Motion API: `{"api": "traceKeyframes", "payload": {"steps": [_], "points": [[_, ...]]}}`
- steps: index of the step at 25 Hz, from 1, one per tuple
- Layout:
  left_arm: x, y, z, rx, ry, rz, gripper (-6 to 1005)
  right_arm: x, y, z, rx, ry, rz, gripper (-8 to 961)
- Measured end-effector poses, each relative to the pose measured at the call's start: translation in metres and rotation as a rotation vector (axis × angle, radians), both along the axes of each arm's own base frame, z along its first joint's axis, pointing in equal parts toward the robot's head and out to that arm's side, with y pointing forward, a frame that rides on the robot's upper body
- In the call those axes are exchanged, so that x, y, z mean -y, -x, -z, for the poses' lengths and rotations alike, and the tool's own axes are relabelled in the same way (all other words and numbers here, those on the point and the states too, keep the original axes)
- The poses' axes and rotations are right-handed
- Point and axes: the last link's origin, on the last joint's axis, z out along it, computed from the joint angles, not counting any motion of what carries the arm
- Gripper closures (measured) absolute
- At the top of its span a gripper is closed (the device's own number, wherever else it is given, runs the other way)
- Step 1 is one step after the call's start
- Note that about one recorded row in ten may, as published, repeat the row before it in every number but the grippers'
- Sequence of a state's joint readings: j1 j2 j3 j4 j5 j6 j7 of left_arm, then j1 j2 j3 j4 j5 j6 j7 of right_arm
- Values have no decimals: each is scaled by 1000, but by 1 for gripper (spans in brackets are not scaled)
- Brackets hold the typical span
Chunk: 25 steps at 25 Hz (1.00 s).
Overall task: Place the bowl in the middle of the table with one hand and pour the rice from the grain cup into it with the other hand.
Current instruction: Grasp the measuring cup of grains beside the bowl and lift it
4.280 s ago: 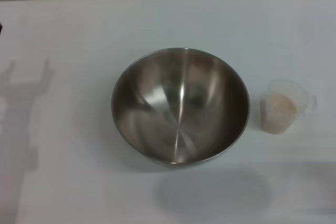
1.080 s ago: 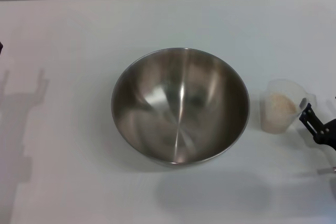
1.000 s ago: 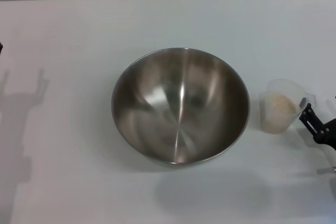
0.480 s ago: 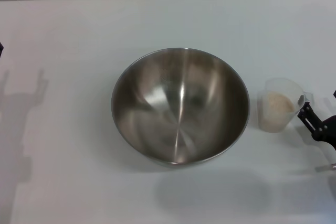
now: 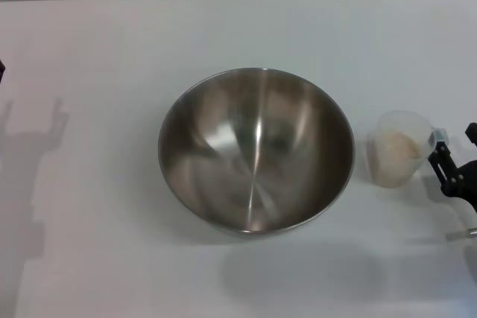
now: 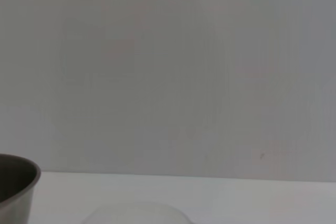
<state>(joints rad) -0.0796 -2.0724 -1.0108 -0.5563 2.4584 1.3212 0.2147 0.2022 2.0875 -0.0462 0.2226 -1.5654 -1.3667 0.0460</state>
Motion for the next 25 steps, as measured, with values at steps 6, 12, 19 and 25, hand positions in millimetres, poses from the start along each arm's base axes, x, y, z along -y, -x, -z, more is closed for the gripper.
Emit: {"api": "traceKeyframes", "payload": {"steps": [6, 12, 19, 25], "points": [[0, 0, 0, 0, 0, 0, 183, -1, 1, 1, -5, -2, -2, 416], [0, 1, 1, -5, 6, -2, 183, -2, 3, 1, -6, -2, -7, 646], [0, 1, 1, -8, 8, 1, 183, 0, 4, -4, -14, -36, -15, 939], [0, 1, 1, -8, 9, 0, 183, 13, 18, -24, -48, -174, -126, 940]]}}
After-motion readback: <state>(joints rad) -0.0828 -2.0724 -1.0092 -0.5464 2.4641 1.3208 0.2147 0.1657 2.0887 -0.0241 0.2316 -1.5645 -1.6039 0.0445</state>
